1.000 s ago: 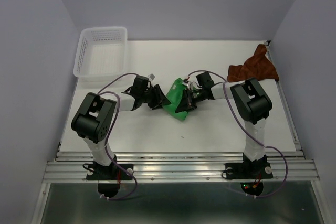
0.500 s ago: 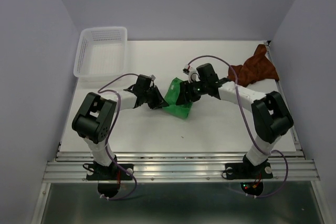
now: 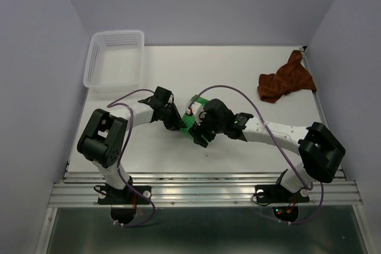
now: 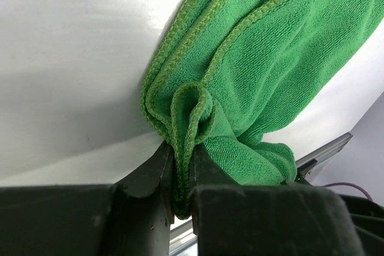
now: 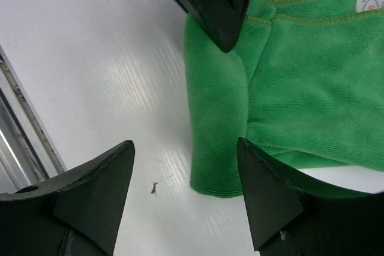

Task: Roll the towels
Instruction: Roll the towel

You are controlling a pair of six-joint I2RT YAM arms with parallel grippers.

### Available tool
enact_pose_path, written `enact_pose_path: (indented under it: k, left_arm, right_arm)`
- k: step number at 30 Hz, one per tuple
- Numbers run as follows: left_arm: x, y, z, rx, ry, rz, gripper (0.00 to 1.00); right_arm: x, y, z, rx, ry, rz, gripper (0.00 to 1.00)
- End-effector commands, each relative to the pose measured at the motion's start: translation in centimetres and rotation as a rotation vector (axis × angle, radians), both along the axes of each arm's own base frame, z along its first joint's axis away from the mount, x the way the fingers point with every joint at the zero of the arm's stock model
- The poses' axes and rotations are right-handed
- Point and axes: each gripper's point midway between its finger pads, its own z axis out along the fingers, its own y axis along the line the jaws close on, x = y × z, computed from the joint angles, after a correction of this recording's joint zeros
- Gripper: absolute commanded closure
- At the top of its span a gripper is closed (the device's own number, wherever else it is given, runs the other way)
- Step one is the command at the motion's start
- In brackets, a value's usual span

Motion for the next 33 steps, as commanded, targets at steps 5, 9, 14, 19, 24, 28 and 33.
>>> enact_pose_path:
  k: [5, 9, 14, 19, 24, 28, 33]
  left_arm:
    - [-0.2, 0.6, 1.8, 0.036, 0.002, 0.015, 1.00]
    - [-0.2, 0.5, 1.5, 0.041, 0.013, 0.013, 1.00]
    - [-0.2, 0.4, 1.6, 0.039, 0.024, 0.009, 1.00]
    - [-0.2, 0.4, 1.6, 0.038, 0.032, 0.008, 0.87]
    - [0.2, 0.7, 2.7, 0.038, -0.010, 0.026, 0.48]
    - [0.9, 1.9, 4.0, 0.077, -0.054, 0.113, 0.24]
    - [1.7, 2.2, 5.3, 0.077, -0.108, 0.154, 0.14]
  right_arm:
    - [1.7, 0.5, -1.1, -0.063, -0.072, 0.000, 0.27]
    - [0.9, 0.8, -2.3, -0.099, -0.054, 0.035, 0.28]
    - [0.6, 0.9, -3.4, -0.157, -0.113, 0.030, 0.36]
    - [2.1, -0.3, -4.4, -0.210, -0.129, -0.114, 0.87]
    - [1.5, 0.5, -5.0, -0.148, -0.004, -0.167, 0.97]
    - [1.8, 0.7, -4.2, -0.022, 0.172, -0.269, 0.99]
    - [3.0, 0.3, -2.9, 0.204, 0.403, -0.334, 0.99]
